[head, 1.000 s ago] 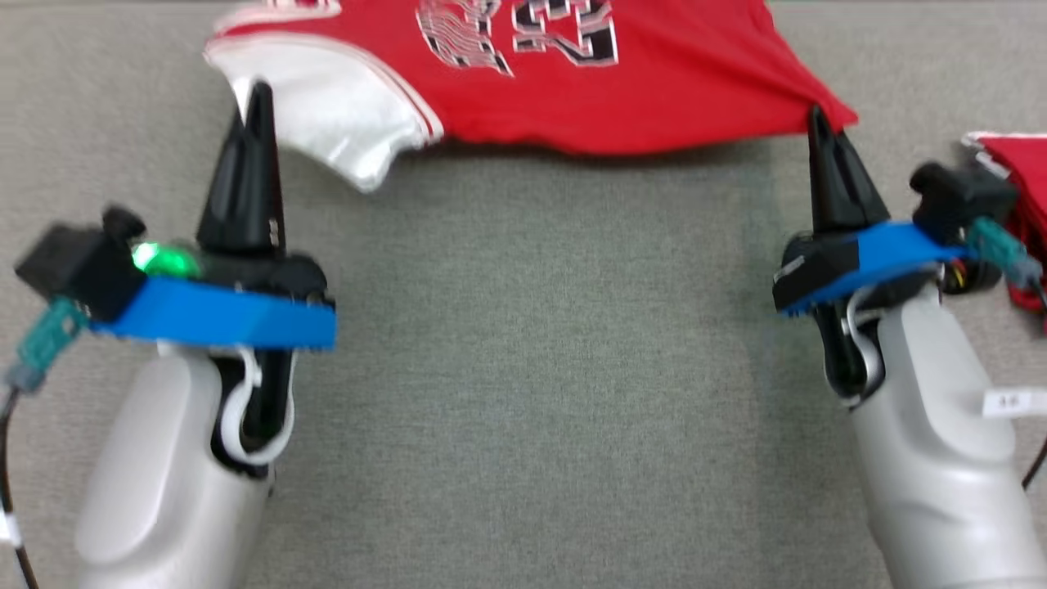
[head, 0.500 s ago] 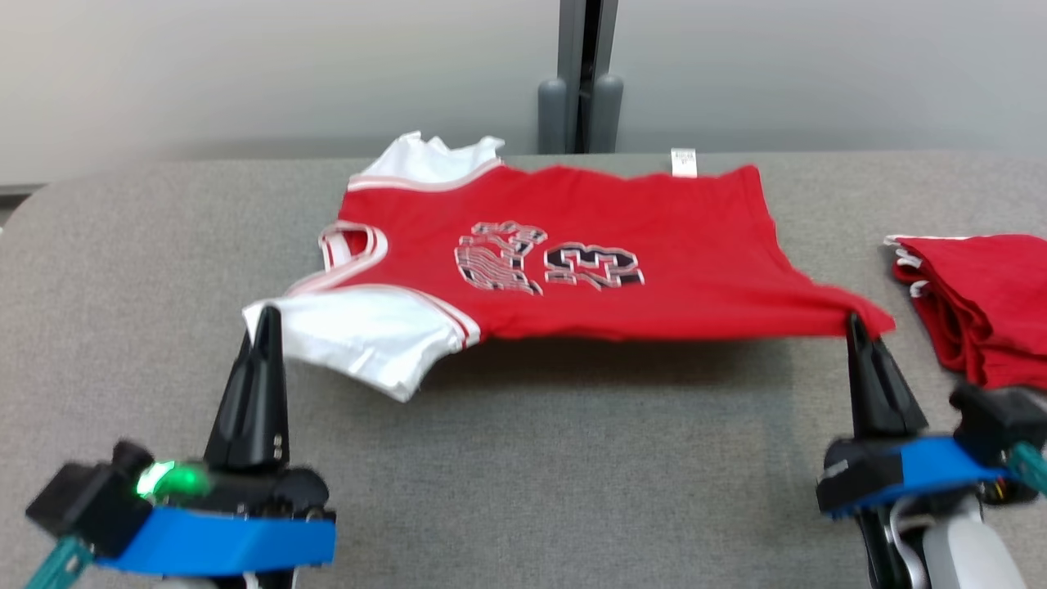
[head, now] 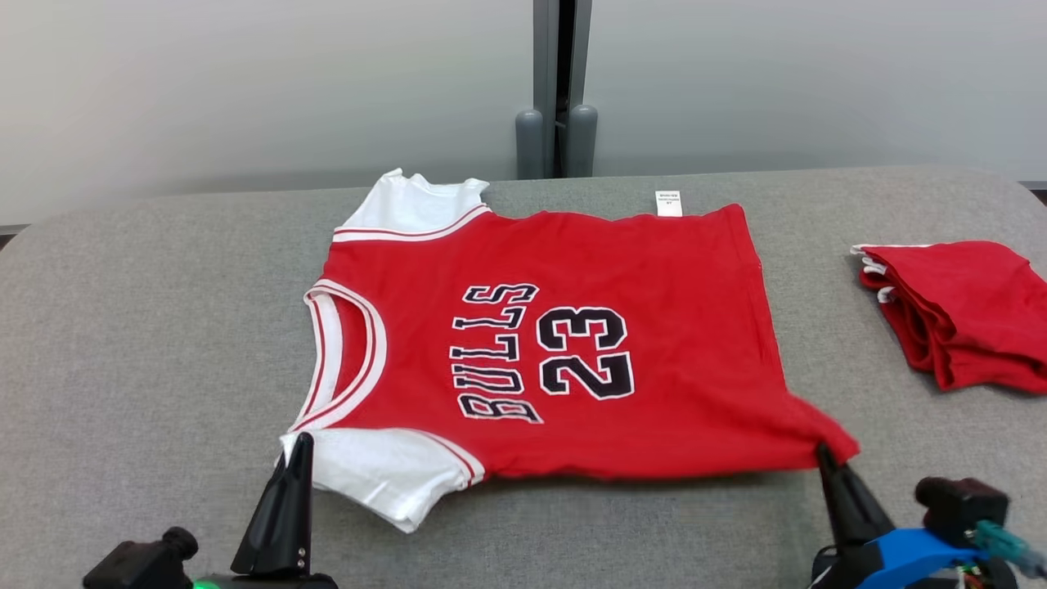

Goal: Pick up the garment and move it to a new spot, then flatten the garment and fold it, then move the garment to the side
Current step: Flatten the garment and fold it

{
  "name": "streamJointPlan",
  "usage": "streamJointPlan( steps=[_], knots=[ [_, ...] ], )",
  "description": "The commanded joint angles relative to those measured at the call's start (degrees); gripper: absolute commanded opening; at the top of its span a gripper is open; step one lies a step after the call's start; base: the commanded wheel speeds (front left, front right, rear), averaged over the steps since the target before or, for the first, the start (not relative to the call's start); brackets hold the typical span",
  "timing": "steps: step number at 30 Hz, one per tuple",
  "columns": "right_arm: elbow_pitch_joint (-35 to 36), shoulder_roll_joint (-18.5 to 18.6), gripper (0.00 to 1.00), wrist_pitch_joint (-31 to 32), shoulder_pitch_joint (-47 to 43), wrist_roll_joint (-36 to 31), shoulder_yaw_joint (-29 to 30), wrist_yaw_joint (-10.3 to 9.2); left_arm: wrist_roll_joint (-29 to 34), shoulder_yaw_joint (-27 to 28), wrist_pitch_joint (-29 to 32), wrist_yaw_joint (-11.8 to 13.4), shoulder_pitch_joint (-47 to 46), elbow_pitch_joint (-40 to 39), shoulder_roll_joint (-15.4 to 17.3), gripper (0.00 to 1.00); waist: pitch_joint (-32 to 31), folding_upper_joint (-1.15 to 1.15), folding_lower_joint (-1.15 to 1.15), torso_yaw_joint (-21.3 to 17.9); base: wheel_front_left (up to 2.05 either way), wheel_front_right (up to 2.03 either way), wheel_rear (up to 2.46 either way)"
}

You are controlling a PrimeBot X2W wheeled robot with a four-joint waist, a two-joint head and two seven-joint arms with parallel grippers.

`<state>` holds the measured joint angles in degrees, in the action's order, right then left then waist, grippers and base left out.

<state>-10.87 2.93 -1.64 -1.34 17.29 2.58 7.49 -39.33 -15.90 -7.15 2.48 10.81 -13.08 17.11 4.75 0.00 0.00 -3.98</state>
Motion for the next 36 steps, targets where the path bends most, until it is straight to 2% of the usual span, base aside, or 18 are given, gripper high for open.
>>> streamJointPlan(
  steps=[1, 8, 16, 17, 21, 28, 36],
  knots=[
    [-1.83, -0.04, 0.00, 0.08, 1.41, -1.04, -0.39, 0.01, 0.20, -0.17, -0.05, -0.40, -1.28, 1.57, -0.03, 0.00, 0.10, 0.00, 0.00, -0.03, 0.00, 0.00, 0.00],
    [-10.78, -0.01, 0.00, -0.09, 5.78, -1.14, -1.36, 0.01, 0.52, -1.59, -1.10, -2.75, -6.95, 9.88, -1.20, 0.00, 0.40, 0.00, 0.00, 0.14, 0.00, 0.00, 0.00],
    [-16.14, 0.00, 0.00, -0.79, 11.77, -0.57, -1.26, 0.01, 4.91, -4.73, -2.98, -5.91, -20.50, 20.99, -2.51, 0.00, 1.22, 0.00, 0.00, 0.43, 0.00, 0.00, 0.00],
    [-16.14, 0.00, 0.00, -0.79, 11.77, -0.57, -1.26, 0.01, 4.91, -4.73, -2.98, -5.91, -20.50, 20.99, -2.51, 0.00, 1.22, 0.00, 0.00, 0.43, 0.00, 0.00, 0.00],
    [-19.48, -0.01, 0.00, -3.23, 16.95, 0.59, -0.48, 0.01, 6.60, -5.05, -4.80, -6.91, -30.15, 29.12, -4.15, 0.00, 3.34, 0.00, 0.00, -0.38, 0.00, 0.00, 0.00],
    [-25.39, 0.01, 0.00, -6.25, 23.91, 0.39, -0.75, 0.01, 7.96, -3.83, -7.10, -7.65, -38.94, 38.04, -4.77, 0.00, 7.14, 0.00, 0.00, -1.76, 0.00, 0.00, 0.00],
    [-33.85, 0.00, 0.00, -9.74, 32.57, -0.15, -2.43, 0.01, 10.05, -2.11, -8.04, -8.14, -44.59, 45.47, -5.16, 0.00, 11.33, 0.00, 0.00, -2.55, 0.00, 0.00, 0.00]
  ],
)
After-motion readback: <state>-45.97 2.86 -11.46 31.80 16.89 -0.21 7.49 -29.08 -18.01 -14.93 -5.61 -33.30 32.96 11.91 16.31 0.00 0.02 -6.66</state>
